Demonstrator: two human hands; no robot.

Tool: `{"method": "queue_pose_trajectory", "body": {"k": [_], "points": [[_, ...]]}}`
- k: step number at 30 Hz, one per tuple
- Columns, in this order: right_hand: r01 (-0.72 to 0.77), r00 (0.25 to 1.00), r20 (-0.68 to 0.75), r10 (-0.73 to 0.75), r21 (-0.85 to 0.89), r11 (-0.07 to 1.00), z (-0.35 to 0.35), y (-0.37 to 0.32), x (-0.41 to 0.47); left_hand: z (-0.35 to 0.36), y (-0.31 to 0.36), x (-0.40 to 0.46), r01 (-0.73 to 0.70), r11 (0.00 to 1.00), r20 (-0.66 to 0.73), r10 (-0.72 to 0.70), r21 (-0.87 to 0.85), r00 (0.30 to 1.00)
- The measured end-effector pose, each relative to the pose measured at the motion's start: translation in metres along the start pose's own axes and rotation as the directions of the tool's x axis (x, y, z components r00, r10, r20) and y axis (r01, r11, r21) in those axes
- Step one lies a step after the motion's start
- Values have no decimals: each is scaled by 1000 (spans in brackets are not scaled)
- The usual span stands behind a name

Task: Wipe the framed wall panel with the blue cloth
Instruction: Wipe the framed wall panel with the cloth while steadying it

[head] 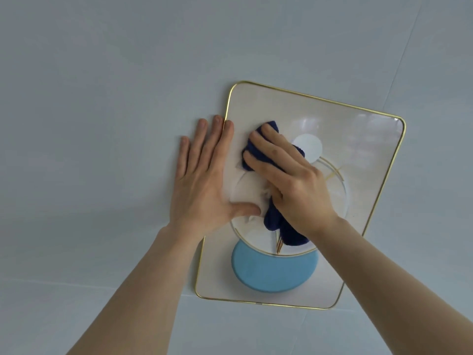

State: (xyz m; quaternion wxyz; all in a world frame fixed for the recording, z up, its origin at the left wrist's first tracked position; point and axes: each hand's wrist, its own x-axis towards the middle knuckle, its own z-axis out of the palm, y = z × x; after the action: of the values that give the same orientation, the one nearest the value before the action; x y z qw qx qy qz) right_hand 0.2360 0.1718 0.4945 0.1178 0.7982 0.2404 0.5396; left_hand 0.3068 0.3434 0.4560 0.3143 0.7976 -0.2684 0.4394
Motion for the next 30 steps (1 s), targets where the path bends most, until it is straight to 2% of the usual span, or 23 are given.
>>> {"method": "queue_pose_trajectory", "body": {"k": [3,6,12,17,21,23,24,28,30], "points": [[-139,987,-89,135,-36,990,-15,27,-19,0,-1,0,-8,1000,4,8,8,1000],[-296,944,-158,291,-4,955,-8,23,-24,-1,0,1,-13,1000,6,13,8,1000],[-201,979,35,201,-6,980,-5,-6,-99,-3,5,-1,4,1000,12,-4,9,1000],[-264,958,124,259,18,964,-7,-23,-131,-8,12,-4,37,999,18,-37,10,999],[-325,907,292,302,31,945,-20,-39,-158,-13,24,-7,66,998,41,-67,21,997],[-377,821,469,326,15,926,-29,-47,-171,-16,28,-11,71,997,51,-73,40,996],[-454,746,557,366,23,891,-34,-51,-175,-18,29,-14,64,997,50,-66,39,997],[-795,354,770,530,-50,604,-60,-59,-187,-28,38,-40,4,999,27,-3,-37,1000],[-890,217,835,505,-43,453,-73,-63,-191,-33,44,-59,28,993,31,-25,-112,999]]}}
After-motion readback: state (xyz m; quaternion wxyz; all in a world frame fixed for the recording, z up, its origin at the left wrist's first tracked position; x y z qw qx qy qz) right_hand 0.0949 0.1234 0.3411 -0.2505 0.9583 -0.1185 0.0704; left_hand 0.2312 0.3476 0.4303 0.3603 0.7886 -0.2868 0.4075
